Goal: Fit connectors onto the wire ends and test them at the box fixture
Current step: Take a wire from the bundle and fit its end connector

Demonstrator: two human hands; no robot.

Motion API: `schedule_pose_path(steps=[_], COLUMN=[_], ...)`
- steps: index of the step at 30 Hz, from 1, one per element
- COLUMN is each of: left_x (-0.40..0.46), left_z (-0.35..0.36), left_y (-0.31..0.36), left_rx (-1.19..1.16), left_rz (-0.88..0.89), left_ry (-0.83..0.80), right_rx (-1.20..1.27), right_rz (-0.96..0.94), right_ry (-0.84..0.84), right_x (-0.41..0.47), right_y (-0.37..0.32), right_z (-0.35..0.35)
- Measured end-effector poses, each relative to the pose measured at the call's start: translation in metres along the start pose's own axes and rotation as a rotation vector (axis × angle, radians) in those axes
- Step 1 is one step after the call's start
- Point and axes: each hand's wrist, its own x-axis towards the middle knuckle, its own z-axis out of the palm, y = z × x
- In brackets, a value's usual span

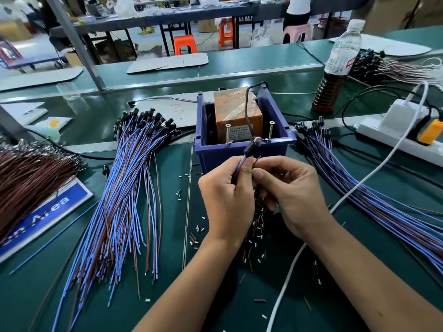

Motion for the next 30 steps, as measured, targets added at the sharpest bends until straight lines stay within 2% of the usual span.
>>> schedule_pose_path(steps=[7, 10, 13, 16, 22, 25, 30], left_x=[-0.003, -0.002, -0.004, 0.0, 0.009, 0.01, 0.011], left_z=[0.001, 0.001, 0.0, -0.002, -0.008, -0.011, -0.013], left_y=[0.003, 0.005, 0.002, 0.0, -0.004, -0.003, -0.003], left_rx=[-0.058, 0.031, 0.004, -0.019, -0.101, -0.103, -0.088], left_rz=[-0.022, 0.067, 0.128, 0.132, -0.032, -0.028, -0.025], left_ry=[-0.003, 0.033, 0.096, 0.181, 0.249, 0.244, 0.268], right_rx=[0.053, 0.06, 0.078, -0.104, -0.689, -0.777, -0.769], right_rz=[0.062, 0.029, -0.044, -0.144, -0.394, -0.458, -0.477], right_ry=[0.019, 0.032, 0.089, 0.164, 0.412, 0.425, 0.435], right_x=[0.002, 0.004, 0.01, 0.016, 0.023, 0.022, 0.02], right_y=[-0.004, -0.007, -0.012, -0.019, -0.02, -0.021, -0.021], right_z=[0.001, 0.0, -0.005, -0.011, -0.009, -0.003, 0.0])
